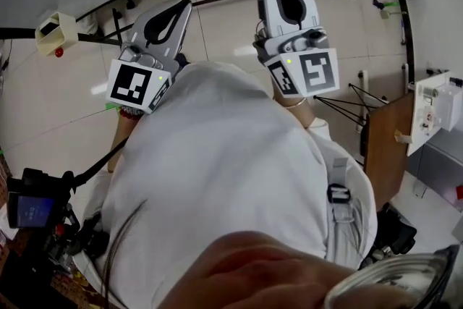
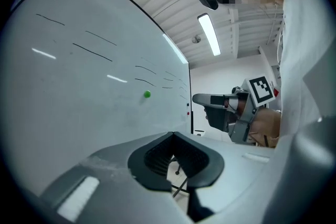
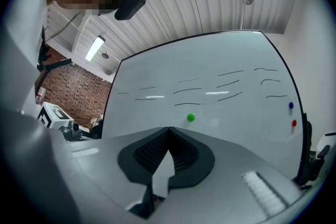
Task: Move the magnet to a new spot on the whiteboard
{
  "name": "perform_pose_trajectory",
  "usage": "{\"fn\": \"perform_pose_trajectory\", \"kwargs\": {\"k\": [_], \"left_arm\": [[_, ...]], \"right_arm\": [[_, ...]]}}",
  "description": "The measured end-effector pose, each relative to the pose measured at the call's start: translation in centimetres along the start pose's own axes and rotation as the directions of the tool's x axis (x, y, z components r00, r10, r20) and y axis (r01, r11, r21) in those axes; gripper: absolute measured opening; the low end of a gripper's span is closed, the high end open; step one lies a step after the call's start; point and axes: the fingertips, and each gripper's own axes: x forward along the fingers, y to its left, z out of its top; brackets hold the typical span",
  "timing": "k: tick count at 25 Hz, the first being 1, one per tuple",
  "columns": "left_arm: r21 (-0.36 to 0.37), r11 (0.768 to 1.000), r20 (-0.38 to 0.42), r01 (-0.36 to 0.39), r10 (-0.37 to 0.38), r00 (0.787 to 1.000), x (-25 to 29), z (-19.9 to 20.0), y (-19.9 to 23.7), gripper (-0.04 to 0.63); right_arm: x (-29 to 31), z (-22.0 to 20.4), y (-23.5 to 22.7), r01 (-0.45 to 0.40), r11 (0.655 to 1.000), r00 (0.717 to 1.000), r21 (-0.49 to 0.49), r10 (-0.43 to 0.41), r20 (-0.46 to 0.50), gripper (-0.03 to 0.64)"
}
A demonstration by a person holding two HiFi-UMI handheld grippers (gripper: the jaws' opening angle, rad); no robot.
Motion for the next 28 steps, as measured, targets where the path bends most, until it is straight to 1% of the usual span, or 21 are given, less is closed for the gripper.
{"fn": "perform_pose_trajectory", "kwargs": {"k": [2, 5, 7, 10, 13, 15, 17, 20, 21, 25, 26, 28], "left_arm": [[-0.009, 1.000, -0.018, -0.028, 0.028, 0.999, 0.9, -0.9, -2.1, 0.006], [-0.018, 0.995, -0.017, -0.095, 0.094, 0.995, 0.6, -1.3, -4.9, 0.006], [-0.026, 0.990, 0.009, -0.135, 0.135, 0.991, -0.3, -0.1, -7.4, 0.006], [0.014, 0.987, 0.019, -0.163, 0.163, 0.986, -2.1, 2.3, -11.0, 0.006], [0.024, 0.986, 0.050, -0.165, 0.164, 0.985, -3.5, 3.2, -12.0, 0.006], [0.027, 0.987, 0.029, -0.157, 0.156, 0.987, -4.0, 2.2, -12.3, 0.006], [0.019, 0.989, 0.013, -0.143, 0.143, 0.990, -4.6, 1.5, -12.9, 0.006], [0.000, 0.991, 0.012, -0.136, 0.136, 0.991, -5.7, 0.9, -13.8, 0.006], [-0.009, 0.991, 0.003, -0.135, 0.135, 0.991, -6.1, 0.3, -14.0, 0.006], [-0.086, 0.990, -0.021, -0.111, 0.110, 0.994, -6.6, -2.0, -15.7, 0.006], [-0.090, 0.990, -0.023, -0.109, 0.108, 0.994, -6.7, -2.2, -16.0, 0.006], [-0.094, 0.989, -0.009, -0.111, 0.110, 0.994, -7.1, -2.0, -16.1, 0.006]], "right_arm": [[-2.1, -1.0, -0.8, -0.026, 1.000, 0.999, 0.003, 0.026, -0.038, 0.003], [-6.1, -2.0, -1.3, -0.076, 0.997, 0.996, 0.025, 0.077, -0.049, 0.003], [-9.2, -2.1, -1.2, -0.107, 0.993, 0.993, 0.051, 0.110, -0.048, 0.003], [-12.9, -2.6, -0.3, -0.146, 0.984, 0.987, 0.107, 0.152, -0.056, 0.003], [-13.7, -3.6, 1.3, -0.173, 0.973, 0.981, 0.153, 0.184, -0.062, 0.003], [-13.7, -3.9, 2.0, -0.175, 0.970, 0.980, 0.169, 0.188, -0.064, 0.003], [-14.3, -3.8, 2.5, -0.169, 0.972, 0.981, 0.162, 0.181, -0.067, 0.003], [-16.0, -3.7, 2.8, -0.144, 0.978, 0.985, 0.153, 0.157, -0.078, 0.003], [-16.6, -3.7, 2.7, -0.131, 0.980, 0.986, 0.153, 0.145, -0.083, 0.003], [-18.3, -3.5, 2.4, -0.086, 0.987, 0.990, 0.139, 0.101, -0.102, 0.003], [-18.5, -3.1, 2.8, -0.095, 0.986, 0.989, 0.134, 0.108, -0.097, 0.003], [-18.8, -2.4, 4.6, -0.152, 0.981, 0.984, 0.118, 0.162, -0.080, 0.003]]}}
